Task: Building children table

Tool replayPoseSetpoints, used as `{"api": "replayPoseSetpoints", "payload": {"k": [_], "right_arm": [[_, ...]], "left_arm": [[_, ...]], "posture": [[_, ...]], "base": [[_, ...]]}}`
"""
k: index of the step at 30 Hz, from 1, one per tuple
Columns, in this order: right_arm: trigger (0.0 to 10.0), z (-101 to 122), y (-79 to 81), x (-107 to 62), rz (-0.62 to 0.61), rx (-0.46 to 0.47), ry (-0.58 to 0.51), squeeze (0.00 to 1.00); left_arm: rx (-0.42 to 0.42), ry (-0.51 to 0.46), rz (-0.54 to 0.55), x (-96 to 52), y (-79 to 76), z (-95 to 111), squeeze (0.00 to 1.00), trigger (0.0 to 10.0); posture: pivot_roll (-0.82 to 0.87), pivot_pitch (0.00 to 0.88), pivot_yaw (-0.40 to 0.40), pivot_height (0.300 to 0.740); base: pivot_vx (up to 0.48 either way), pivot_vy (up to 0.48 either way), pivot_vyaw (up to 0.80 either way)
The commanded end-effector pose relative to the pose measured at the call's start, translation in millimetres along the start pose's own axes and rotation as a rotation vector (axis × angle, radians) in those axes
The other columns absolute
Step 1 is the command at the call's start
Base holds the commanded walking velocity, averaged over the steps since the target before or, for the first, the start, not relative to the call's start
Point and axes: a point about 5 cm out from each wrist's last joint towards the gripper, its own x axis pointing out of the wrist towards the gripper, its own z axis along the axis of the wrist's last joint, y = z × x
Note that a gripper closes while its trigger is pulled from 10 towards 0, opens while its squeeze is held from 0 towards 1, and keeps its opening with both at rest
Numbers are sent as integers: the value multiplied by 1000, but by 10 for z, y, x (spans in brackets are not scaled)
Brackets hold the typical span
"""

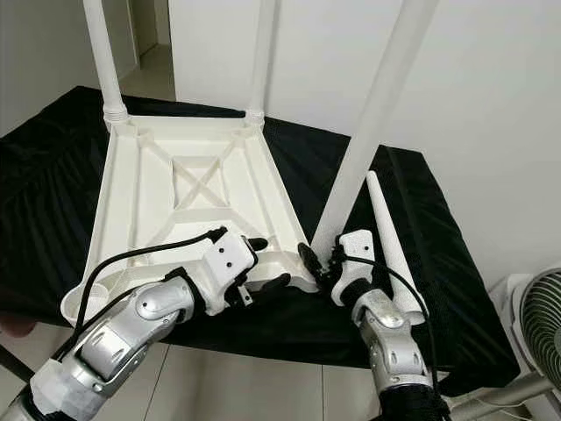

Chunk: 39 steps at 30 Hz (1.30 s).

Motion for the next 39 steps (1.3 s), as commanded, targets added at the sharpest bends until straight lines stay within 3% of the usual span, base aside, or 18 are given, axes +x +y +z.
{"api": "replayPoseSetpoints", "payload": {"k": [1,11,16,20,28,29,30,39], "right_arm": [[10000,-87,19,-18,-106,25,62,0],[10000,-100,137,-14,-275,66,56,0],[10000,-123,285,-33,-513,122,48,0],[10000,-106,346,-15,-500,137,49,0],[10000,-82,320,-37,-497,124,47,0],[10000,-66,334,-34,-486,118,40,631],[10000,-39,350,-24,-461,119,23,1000],[10000,71,292,-28,-333,103,-47,1000]], "left_arm": [[5,-11,-133,11,-102,29,0,10000],[5,-11,-132,10,-105,27,0,10000],[4,-10,-121,6,-106,29,0,10000],[1,-11,-119,4,-108,29,0,10000],[0,-9,-119,5,-103,23,0,10000],[1,-9,-118,10,-97,24,0,10000],[-1,-9,-117,10,-97,22,0,10000],[-9,-3,-110,-7,-93,12,0,10000]], "posture": [[-6,0,-116,740],[-2,0,-124,740],[9,0,-132,740],[6,0,-132,740],[1,0,-134,740],[0,0,-138,740],[-3,0,-138,740],[-5,11,-139,740]], "base": [[0,0,0],[0,0,0],[0,0,0],[0,0,0],[0,0,0],[0,0,0],[0,0,0],[0,0,0]]}}
